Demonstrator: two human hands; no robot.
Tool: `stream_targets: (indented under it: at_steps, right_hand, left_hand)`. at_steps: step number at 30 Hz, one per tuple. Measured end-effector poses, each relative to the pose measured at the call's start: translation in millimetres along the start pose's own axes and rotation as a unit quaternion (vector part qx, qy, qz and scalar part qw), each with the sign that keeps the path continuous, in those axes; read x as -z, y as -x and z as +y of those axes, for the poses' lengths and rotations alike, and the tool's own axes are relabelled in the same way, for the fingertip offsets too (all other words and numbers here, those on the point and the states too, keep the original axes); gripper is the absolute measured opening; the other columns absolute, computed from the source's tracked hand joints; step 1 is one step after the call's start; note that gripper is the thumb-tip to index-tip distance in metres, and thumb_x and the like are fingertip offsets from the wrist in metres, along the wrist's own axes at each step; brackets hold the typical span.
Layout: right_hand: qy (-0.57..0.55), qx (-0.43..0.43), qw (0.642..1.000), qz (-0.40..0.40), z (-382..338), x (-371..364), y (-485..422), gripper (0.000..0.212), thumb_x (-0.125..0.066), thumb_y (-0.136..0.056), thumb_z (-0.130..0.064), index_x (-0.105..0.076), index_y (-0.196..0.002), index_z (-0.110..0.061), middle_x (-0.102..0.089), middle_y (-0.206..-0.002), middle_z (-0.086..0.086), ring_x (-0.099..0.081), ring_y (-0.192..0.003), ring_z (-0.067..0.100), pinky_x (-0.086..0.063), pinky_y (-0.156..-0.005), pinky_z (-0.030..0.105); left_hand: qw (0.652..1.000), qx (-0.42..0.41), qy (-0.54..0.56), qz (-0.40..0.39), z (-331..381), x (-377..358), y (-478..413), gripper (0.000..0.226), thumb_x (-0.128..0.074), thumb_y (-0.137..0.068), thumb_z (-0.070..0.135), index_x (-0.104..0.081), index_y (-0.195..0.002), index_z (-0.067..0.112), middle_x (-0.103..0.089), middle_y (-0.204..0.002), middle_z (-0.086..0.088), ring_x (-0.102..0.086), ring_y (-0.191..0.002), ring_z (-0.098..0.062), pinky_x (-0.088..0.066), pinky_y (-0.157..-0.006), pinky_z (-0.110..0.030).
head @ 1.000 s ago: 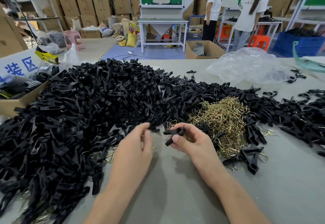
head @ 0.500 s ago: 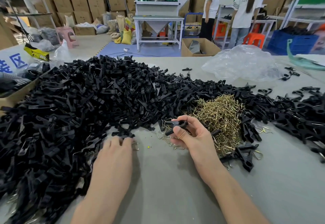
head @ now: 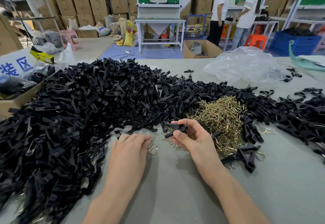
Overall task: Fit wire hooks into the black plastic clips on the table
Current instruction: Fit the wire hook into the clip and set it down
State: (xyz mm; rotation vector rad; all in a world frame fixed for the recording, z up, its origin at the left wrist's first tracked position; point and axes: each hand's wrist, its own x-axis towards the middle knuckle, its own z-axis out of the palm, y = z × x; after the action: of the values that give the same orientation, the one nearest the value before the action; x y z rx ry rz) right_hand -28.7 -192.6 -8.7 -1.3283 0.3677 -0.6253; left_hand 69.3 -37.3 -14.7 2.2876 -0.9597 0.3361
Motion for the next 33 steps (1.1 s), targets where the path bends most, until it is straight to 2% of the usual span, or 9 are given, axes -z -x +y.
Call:
stream_targets:
  at_steps: [3,5,9,13,16,18,24,29,33]
  right_hand:
    - [0.025,0.006,1.0,-0.001,1.3,0.7,0.5,0.025,-0.079,-0.084,-0.009,-0.073,-0.095,-0.031,-0.073,-0.113,-0.004,-0.07,-0.105,0.014,-0.057,-0.087,0.027]
    - [0.056,0.014,0.998,-0.008,2.3,0.6,1.5,0.026,-0.081,-0.083,-0.011,-0.072,-0.096,-0.031,-0.074,-0.107,-0.008,-0.069,-0.1,0.007,-0.054,-0.085,0.022]
    - [0.076,0.034,0.996,-0.043,6.0,-3.4,2.1,0.026,-0.078,-0.085,-0.005,-0.063,-0.1,-0.019,-0.074,-0.115,-0.012,-0.068,-0.109,0.005,-0.051,-0.095,0.024]
    - [0.051,0.057,0.995,-0.065,8.1,-9.5,5.3,0.027,-0.075,-0.085,0.002,-0.059,-0.096,-0.017,-0.073,-0.119,-0.009,-0.069,-0.112,0.011,-0.052,-0.096,0.022]
    - [0.039,0.062,0.995,-0.072,7.6,-13.9,8.2,0.026,-0.075,-0.085,0.003,-0.057,-0.098,-0.01,-0.073,-0.12,-0.007,-0.069,-0.113,0.012,-0.051,-0.093,0.018]
    - [0.046,0.064,0.994,-0.071,7.2,-16.0,9.2,0.025,-0.074,-0.085,0.003,-0.056,-0.098,-0.009,-0.072,-0.121,-0.008,-0.069,-0.113,0.013,-0.051,-0.095,0.02]
    - [0.056,0.067,0.994,-0.066,7.3,-22.7,13.4,0.029,-0.074,-0.085,0.007,-0.06,-0.093,-0.017,-0.073,-0.118,-0.009,-0.069,-0.111,0.012,-0.054,-0.094,0.024]
    - [0.048,0.074,0.995,-0.048,9.2,-24.6,12.7,0.027,-0.074,-0.084,0.006,-0.057,-0.094,-0.012,-0.073,-0.118,-0.008,-0.069,-0.111,0.011,-0.051,-0.094,0.02]
    - [0.059,0.086,0.994,-0.039,9.1,-23.4,12.6,0.029,-0.074,-0.085,0.005,-0.058,-0.094,-0.017,-0.073,-0.118,-0.01,-0.07,-0.11,0.011,-0.051,-0.093,0.019]
  left_hand:
    - [0.988,0.069,0.14,0.019,6.3,0.4,-0.3,0.015,-0.057,-0.098,0.029,-0.068,-0.105,0.037,-0.066,-0.078,0.028,-0.054,-0.077,0.004,-0.037,-0.071,-0.007]
    - [0.96,0.124,0.249,0.014,12.0,-0.9,-1.6,0.013,-0.055,-0.1,0.028,-0.065,-0.1,0.037,-0.072,-0.078,0.024,-0.057,-0.058,0.005,-0.038,-0.057,-0.007]
    - [0.899,0.209,0.385,0.009,20.1,2.3,-4.2,0.016,-0.057,-0.1,0.027,-0.07,-0.091,0.027,-0.075,-0.08,0.014,-0.066,-0.074,-0.004,-0.046,-0.069,-0.015]
    - [0.809,0.299,0.506,-0.015,26.3,1.1,-4.5,0.019,-0.062,-0.096,0.024,-0.078,-0.086,0.029,-0.063,-0.064,0.012,-0.054,-0.058,-0.005,-0.044,-0.064,-0.024]
    - [0.718,0.349,0.602,-0.028,34.2,-0.1,-5.7,0.019,-0.065,-0.094,0.018,-0.08,-0.083,0.02,-0.064,-0.072,0.001,-0.053,-0.058,-0.008,-0.042,-0.066,-0.028]
    - [0.681,0.362,0.636,-0.024,38.3,-0.9,-5.6,0.016,-0.065,-0.094,0.017,-0.079,-0.085,0.016,-0.068,-0.078,-0.001,-0.053,-0.061,-0.009,-0.043,-0.067,-0.026]
    - [0.643,0.381,0.665,0.0,37.0,-2.3,-7.3,0.02,-0.065,-0.093,0.02,-0.073,-0.107,0.009,-0.069,-0.082,0.001,-0.055,-0.067,-0.01,-0.045,-0.065,-0.024]
    - [0.634,0.387,0.669,-0.023,38.9,-2.6,-5.8,0.01,-0.067,-0.092,0.019,-0.075,-0.096,0.014,-0.07,-0.081,0.001,-0.057,-0.068,-0.01,-0.046,-0.064,-0.023]
    - [0.634,0.389,0.667,-0.031,38.3,-3.0,-5.8,0.013,-0.068,-0.09,0.02,-0.076,-0.098,0.014,-0.072,-0.083,0.0,-0.059,-0.07,-0.011,-0.047,-0.066,-0.024]
